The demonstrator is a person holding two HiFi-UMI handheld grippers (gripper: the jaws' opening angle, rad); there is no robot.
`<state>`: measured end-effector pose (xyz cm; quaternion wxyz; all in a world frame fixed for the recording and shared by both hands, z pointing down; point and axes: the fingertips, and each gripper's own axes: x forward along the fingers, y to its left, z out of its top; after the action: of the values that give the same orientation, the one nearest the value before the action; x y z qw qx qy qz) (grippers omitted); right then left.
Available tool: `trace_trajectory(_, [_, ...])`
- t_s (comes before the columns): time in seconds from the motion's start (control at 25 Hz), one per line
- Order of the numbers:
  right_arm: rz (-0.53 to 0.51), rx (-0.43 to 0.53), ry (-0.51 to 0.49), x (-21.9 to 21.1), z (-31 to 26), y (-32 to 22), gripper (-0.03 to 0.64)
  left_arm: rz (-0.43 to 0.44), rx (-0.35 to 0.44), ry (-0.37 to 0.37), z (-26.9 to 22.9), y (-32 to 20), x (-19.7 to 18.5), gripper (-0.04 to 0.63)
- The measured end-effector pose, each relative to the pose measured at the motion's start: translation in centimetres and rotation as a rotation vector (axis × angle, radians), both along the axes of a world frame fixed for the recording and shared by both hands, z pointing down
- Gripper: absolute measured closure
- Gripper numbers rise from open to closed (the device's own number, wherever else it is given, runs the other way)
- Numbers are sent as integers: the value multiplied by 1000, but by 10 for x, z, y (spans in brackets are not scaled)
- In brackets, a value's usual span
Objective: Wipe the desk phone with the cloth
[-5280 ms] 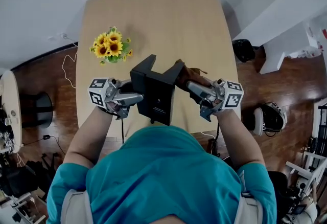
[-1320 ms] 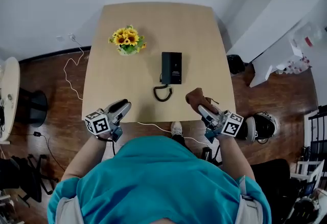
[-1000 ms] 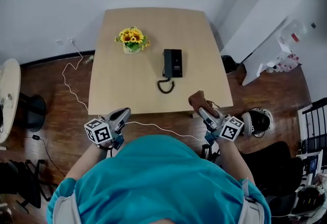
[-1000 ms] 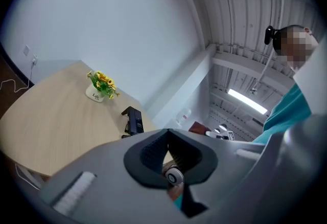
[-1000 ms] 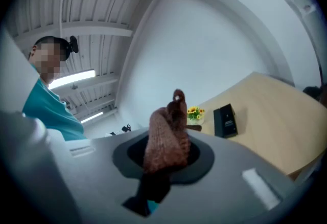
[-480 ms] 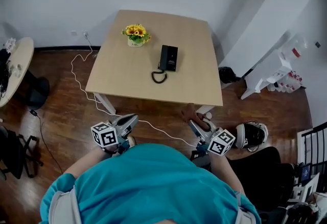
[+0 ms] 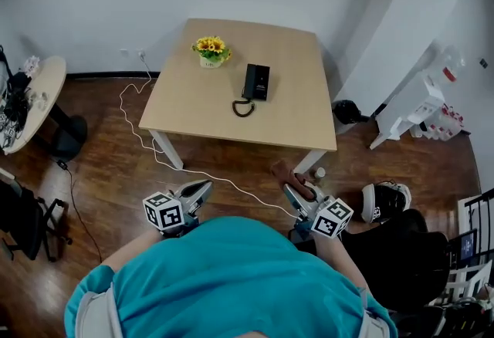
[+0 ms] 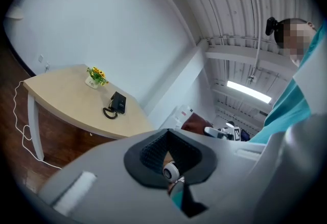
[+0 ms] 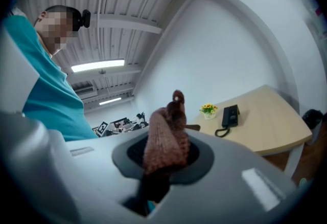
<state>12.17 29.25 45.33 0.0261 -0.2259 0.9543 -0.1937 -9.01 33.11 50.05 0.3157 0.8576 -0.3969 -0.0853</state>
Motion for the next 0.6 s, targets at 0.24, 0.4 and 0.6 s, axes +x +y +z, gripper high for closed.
trace_trajectory(0.24, [-4,6,23,-31,3,9,561,-6,33,-25,-9,4,-32,591])
trace_trajectory(0.4, [-10,6,42,-44,2,14,561,-20,19,-7,-7,4,-50,591])
trace_trajectory(0.6, [-7,8,66,-43,0,14,561,-2,19,7,-8,-1,-50,591])
